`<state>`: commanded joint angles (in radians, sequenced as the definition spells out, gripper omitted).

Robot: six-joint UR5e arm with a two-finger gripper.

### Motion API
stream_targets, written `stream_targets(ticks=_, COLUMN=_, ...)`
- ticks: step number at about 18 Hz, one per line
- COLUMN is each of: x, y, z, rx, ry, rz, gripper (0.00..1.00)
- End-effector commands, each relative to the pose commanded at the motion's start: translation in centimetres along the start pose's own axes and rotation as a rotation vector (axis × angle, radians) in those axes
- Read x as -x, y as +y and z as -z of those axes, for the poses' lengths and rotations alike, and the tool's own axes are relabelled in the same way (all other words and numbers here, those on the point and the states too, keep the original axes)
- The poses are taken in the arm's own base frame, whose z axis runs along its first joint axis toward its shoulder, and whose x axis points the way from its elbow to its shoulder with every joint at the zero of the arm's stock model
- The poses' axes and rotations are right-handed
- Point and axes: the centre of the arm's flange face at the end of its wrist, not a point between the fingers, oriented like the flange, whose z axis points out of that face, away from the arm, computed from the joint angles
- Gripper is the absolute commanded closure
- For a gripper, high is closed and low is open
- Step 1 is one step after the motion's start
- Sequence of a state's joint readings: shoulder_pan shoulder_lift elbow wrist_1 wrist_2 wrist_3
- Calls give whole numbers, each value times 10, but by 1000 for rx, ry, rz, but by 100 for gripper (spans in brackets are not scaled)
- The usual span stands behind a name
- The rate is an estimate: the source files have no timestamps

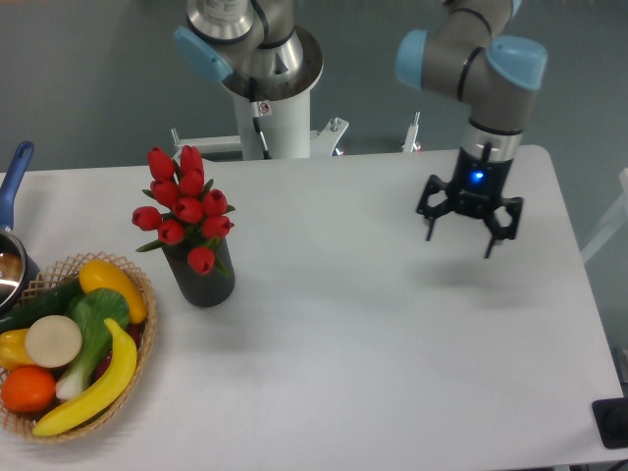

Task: Pick up the flowers from the vase
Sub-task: 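Move the open gripper toward the red tulip stems above the black vase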

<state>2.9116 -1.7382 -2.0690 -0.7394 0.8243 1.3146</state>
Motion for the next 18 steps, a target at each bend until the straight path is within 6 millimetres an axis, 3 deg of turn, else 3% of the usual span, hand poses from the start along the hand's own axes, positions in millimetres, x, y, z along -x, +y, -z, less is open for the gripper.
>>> stream_targets(ticks=5, x=-66, y=-14, z=-13, rx=-123, ry=90, rz=-61, gripper=0)
stream_targets(ticks=6, x=-87, y=-19, z=-17, rx=-181, ry=124, rz=-60, gripper=0)
stream_targets(ticks=9, x=-122, y=-29, z=-19, rx=-347, ry=195, rz=-46, gripper=0)
stream_targets(ticks=13, x=-141, y=-41, z=-13, rx=-454, ry=232, rz=-49, gripper=0)
stream_targets(ticks=18, x=-180, y=-57, z=-23, rx=-467, ry=298, rz=-91, gripper=0)
